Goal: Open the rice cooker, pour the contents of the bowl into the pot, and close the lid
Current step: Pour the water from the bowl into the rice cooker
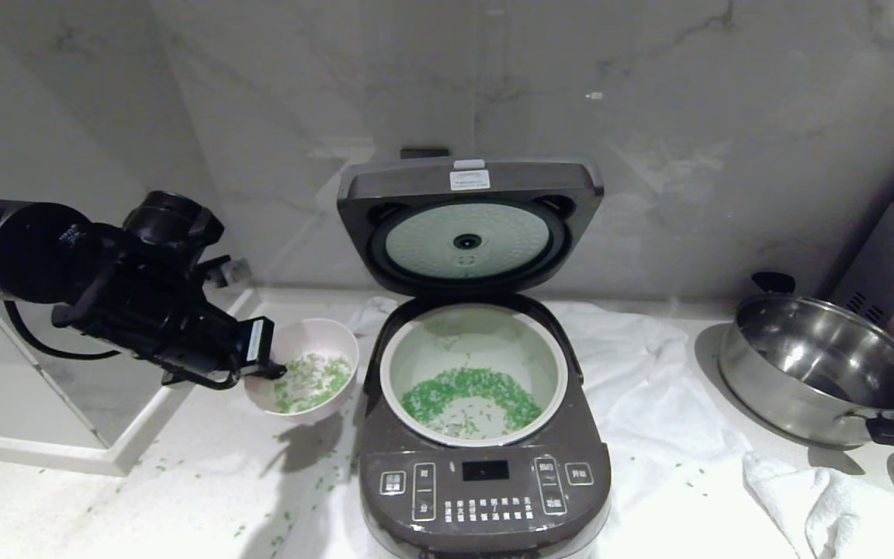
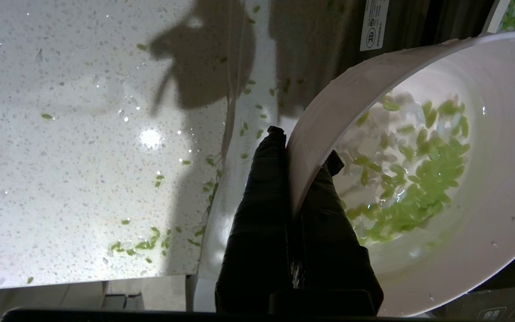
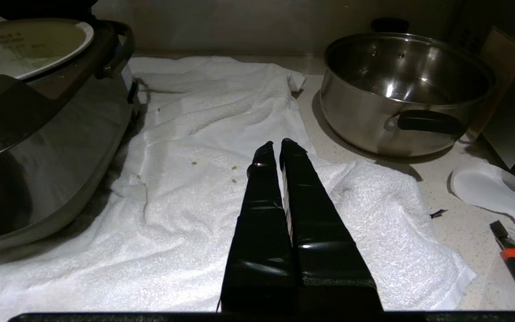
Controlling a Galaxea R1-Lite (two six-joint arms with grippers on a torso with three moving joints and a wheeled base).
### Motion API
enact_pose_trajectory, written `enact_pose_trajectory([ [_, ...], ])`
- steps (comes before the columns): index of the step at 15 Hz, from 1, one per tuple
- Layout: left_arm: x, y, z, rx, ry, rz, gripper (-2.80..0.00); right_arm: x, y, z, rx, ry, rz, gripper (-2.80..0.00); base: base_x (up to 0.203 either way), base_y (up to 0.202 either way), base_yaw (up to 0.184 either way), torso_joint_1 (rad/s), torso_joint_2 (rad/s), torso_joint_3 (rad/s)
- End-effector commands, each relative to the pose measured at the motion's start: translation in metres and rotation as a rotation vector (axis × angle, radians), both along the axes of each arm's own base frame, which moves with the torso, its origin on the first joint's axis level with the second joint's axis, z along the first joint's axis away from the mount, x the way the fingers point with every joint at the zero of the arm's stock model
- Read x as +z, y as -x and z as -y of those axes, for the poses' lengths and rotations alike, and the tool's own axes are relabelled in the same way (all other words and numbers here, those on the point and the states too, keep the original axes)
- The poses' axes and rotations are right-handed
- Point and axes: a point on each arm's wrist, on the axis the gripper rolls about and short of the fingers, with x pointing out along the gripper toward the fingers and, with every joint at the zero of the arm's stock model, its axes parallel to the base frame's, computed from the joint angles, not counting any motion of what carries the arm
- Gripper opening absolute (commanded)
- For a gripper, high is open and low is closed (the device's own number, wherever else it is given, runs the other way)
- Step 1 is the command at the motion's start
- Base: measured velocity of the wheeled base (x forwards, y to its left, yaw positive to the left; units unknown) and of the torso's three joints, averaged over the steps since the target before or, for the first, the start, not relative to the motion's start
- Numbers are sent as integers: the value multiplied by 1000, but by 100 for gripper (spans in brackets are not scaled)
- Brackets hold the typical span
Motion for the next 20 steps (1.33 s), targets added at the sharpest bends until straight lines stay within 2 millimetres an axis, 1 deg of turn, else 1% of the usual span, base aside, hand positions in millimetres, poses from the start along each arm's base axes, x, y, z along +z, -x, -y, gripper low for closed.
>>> enact_pose_trajectory([
  [1,0,-8,2,-3,1,1,-280,24,5,0,10,-13,56,-280,0,0,0,0,0,0],
  [2,2,-9,3,-5,1,1,-280,44,5,0,28,-47,60,-280,0,0,0,0,0,0],
  [3,4,-9,3,-8,-1,-2,-280,68,1,-1,54,-100,46,-280,0,0,0,0,0,0],
  [4,7,-8,4,-12,-2,-8,-280,96,-10,-1,86,-166,8,-280,0,0,0,0,0,0],
  [5,9,-7,4,-11,-2,-7,-280,121,-26,-2,121,-221,-37,-280,0,0,0,0,0,0],
  [6,10,-6,3,-10,-2,-6,-280,142,-47,-4,160,-266,-92,-280,0,0,0,0,0,0],
  [8,11,-5,3,0,-18,0,-280,175,-98,-10,253,-347,-199,-280,0,0,0,0,0,0],
  [10,15,-3,2,6,-30,-2,-280,200,-148,-19,362,-468,-281,-280,0,0,0,0,0,0],
  [11,18,-1,2,7,-30,-3,-280,209,-171,-23,416,-522,-315,-280,0,0,0,0,0,0],
  [12,20,-1,2,8,-31,1,-280,214,-192,-27,471,-567,-357,-280,0,0,0,0,0,0],
  [13,21,1,1,8,-31,1,-280,215,-210,-31,518,-605,-402,-280,0,0,0,0,0,0],
  [15,21,2,1,9,-31,0,-280,214,-236,-41,636,-713,-514,-280,0,0,0,0,0,0],
  [17,23,4,1,9,-32,-6,-280,207,-251,-49,744,-791,-627,-280,0,0,0,0,0,0],
  [20,24,6,0,11,-31,-2,-280,198,-259,-72,801,-826,-736,-280,0,0,0,0,0,0],
])
